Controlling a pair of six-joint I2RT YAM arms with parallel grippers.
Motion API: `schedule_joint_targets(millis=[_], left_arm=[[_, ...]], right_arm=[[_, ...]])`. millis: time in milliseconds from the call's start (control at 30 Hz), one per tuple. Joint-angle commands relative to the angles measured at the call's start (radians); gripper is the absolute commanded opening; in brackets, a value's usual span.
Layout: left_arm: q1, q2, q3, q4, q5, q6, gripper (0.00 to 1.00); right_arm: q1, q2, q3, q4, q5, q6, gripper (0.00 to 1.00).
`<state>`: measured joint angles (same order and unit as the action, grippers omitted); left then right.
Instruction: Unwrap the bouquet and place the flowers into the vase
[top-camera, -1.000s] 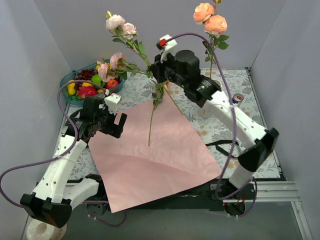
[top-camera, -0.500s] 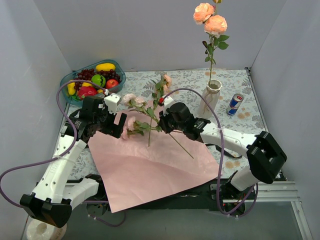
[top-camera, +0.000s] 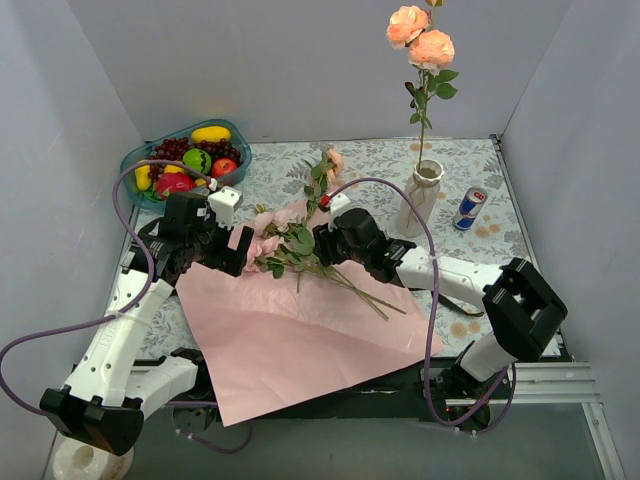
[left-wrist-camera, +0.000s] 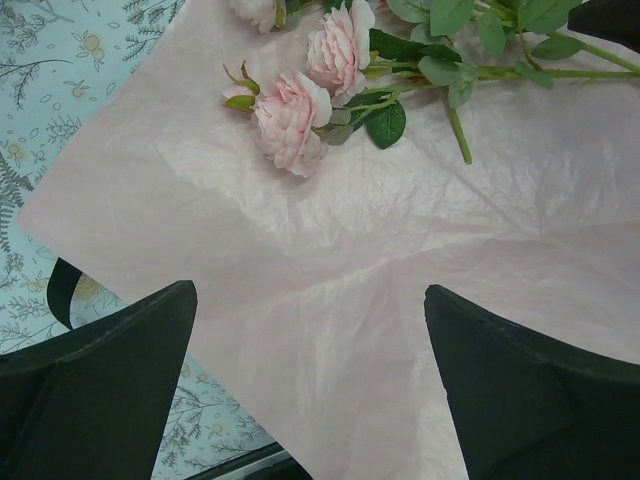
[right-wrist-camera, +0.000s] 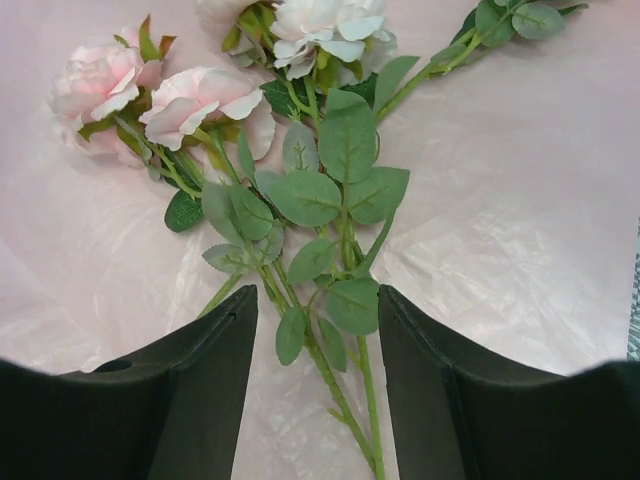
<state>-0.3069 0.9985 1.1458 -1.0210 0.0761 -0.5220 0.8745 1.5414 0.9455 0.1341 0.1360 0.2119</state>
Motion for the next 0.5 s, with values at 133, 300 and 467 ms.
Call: schedule_joint_targets(millis=[133, 300, 467], left_arm=[[0.0, -0.012, 0.025, -0.002, 0.017, -0.006, 0.98], [0.0, -0.011, 0.023, 0.001, 0.014, -0.004, 0.98], [0.0, -0.009, 0.02, 0.004, 0.016, -0.003, 0.98]], right_arm=[[0.014, -0.041, -0.045, -0.027, 0.042, -0.071, 0.55], [0.017, 0.006, -0.05, -0.068, 0.085, -0.111, 0.51], [0.015, 0.086, -0.013, -0.105, 0.102, -0.157, 0.5]])
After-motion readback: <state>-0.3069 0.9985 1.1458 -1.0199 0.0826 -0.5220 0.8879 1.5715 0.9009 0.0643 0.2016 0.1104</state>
